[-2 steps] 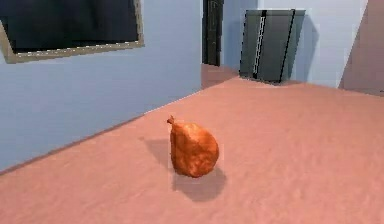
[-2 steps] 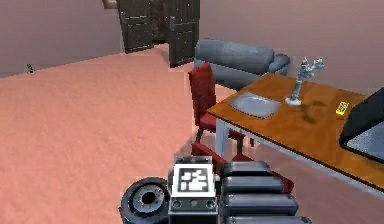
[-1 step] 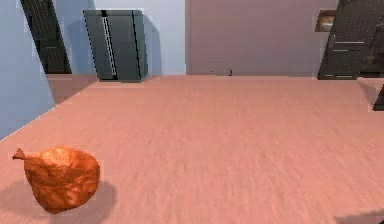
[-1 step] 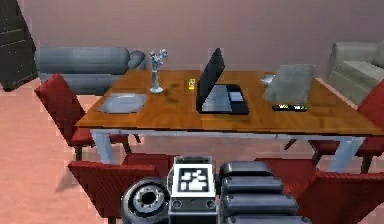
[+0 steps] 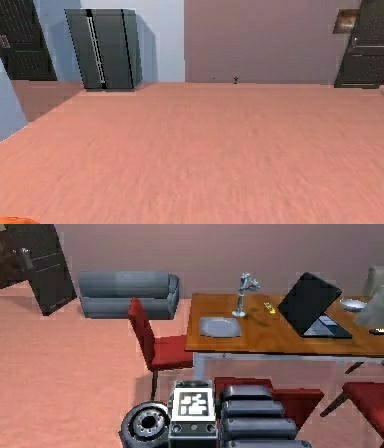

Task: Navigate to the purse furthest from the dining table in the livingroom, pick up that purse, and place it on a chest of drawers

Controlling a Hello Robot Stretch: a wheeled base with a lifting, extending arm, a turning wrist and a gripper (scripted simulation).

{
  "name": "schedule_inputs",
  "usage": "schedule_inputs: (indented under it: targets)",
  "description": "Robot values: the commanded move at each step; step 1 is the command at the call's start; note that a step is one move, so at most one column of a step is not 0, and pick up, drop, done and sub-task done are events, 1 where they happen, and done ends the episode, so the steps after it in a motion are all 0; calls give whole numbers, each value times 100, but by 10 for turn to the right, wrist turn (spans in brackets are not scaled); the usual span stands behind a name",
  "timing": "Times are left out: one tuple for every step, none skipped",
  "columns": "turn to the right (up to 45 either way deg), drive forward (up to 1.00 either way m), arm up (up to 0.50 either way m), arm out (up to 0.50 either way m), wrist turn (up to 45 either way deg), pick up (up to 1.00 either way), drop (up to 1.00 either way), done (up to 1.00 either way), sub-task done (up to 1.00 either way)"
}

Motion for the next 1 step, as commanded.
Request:
schedule_inputs:
  targets:
    - [390, 0, 0, 0, 0, 0, 0, 0, 0]
